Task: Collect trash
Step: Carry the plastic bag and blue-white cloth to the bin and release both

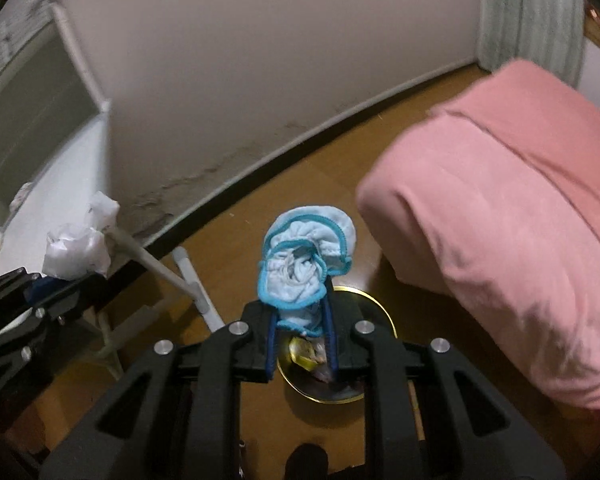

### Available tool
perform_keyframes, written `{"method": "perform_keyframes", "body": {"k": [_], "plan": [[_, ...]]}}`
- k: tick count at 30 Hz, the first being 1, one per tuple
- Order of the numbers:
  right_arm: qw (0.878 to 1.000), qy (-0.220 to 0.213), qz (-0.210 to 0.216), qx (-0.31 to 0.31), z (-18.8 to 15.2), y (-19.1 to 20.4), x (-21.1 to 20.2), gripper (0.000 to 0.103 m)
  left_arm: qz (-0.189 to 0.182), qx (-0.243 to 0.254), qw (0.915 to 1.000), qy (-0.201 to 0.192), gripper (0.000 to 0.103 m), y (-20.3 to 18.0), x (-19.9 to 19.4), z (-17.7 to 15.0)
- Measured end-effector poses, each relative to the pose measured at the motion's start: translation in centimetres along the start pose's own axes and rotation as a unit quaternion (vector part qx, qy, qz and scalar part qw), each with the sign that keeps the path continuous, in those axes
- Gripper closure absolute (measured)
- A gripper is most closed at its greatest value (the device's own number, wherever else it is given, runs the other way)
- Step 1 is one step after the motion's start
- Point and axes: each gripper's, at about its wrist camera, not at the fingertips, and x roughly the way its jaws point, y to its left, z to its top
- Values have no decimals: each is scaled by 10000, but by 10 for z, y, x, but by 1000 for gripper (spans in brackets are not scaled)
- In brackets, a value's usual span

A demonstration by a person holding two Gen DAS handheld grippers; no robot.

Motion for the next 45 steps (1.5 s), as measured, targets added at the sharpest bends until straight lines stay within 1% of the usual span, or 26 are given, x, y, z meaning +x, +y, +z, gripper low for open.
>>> {"method": "perform_keyframes", "body": {"k": [4, 8, 10, 13, 15, 18, 20, 21, 23, 27, 31, 32, 33, 34, 35, 36, 44, 45], "plan": [[9991, 337, -78, 258, -14, -31, 31, 85, -417, 169, 9986, 281, 83, -22, 45, -7], [9967, 658, -116, 453, -27, -51, 67, 85, -592, 284, 9963, 555, 83, -29, 99, -23], [9948, 830, -95, 577, -35, -61, 89, 85, -564, 218, 9957, 697, 83, -27, 123, -30], [9916, 1098, -67, 688, -49, -69, 119, 85, -478, 272, 9945, 895, 83, -29, 163, -36], [9894, 1258, -54, 721, -57, -73, 137, 85, -558, 180, 9924, 1079, 83, -27, 183, -44], [9859, 1452, -20, 829, -70, -78, 160, 85, -533, 111, 9910, 1221, 83, -24, 202, -55], [9837, 1556, -12, 906, -77, -83, 174, 85, -597, -32, 9896, 1311, 83, -21, 215, -60], [9831, 1585, -7, 921, -79, -84, 178, 85, -601, -110, 9886, 1374, 83, -19, 219, -63], [9818, 1646, -2, 952, -81, -86, 186, 85, -509, -90, 9884, 1431, 83, -19, 228, -64], [9808, 1680, 15, 991, -81, -90, 196, 85, -510, -109, 9875, 1489, 83, -21, 236, -68], [9819, 1624, 50, 974, -78, -89, 192, 84, -522, -94, 9874, 1492, 83, -22, 236, -66], [9821, 1597, 75, 991, -77, -89, 191, 80, -529, -82, 9875, 1480, 80, -22, 235, -65], [9823, 1573, 67, 1010, -76, -90, 189, 75, -520, -53, 9877, 1474, 72, -23, 236, -65], [9827, 1540, 59, 1032, -77, -91, 186, 61, -519, -21, 9880, 1457, 65, -23, 235, -65], [9834, 1479, 73, 1049, -75, -92, 183, 51, -523, -18, 9884, 1429, 52, -23, 234, -64], [9839, 1446, 83, 1049, -73, -93, 182, 50, -536, -25, 9890, 1381, 48, -22, 232, -65], [9867, 1267, 76, 1020, -63, -91, 164, 50, -529, -24, 9897, 1333, 48, -20, 224, -63], [9872, 1226, 74, 1020, -61, -90, 159, 50, -520, -19, 9899, 1316, 46, -20, 222, -63]]}}
